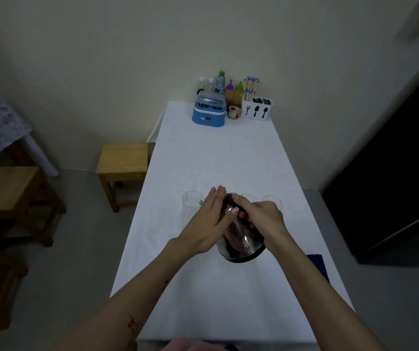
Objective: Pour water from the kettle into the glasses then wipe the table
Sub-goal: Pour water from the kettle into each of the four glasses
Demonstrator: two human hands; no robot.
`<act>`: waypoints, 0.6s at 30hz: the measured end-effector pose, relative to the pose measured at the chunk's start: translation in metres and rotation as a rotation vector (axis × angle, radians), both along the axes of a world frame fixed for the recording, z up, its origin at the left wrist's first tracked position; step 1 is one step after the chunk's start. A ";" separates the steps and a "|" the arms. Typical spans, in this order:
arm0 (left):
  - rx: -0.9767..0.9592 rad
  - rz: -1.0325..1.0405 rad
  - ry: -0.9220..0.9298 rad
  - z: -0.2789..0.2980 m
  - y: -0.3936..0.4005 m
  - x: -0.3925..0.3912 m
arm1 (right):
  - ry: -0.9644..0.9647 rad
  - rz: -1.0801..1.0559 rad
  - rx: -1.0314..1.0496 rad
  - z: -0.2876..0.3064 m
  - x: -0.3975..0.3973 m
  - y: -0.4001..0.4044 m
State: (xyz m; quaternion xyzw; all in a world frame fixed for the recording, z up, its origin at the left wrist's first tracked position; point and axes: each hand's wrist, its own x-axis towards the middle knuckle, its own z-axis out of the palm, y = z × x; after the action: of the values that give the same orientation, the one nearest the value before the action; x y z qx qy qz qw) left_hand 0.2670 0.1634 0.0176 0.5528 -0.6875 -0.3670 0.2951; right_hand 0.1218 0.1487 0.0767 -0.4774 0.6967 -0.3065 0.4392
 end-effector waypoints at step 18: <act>-0.018 -0.046 -0.028 0.004 0.003 0.000 | -0.078 -0.103 0.043 -0.008 -0.002 0.008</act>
State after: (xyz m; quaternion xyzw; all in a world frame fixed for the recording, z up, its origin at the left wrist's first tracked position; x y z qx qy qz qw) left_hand 0.2666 0.1663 0.0220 0.5394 -0.7074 -0.3596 0.2817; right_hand 0.1195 0.1568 0.0689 -0.4190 0.7091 -0.3319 0.4598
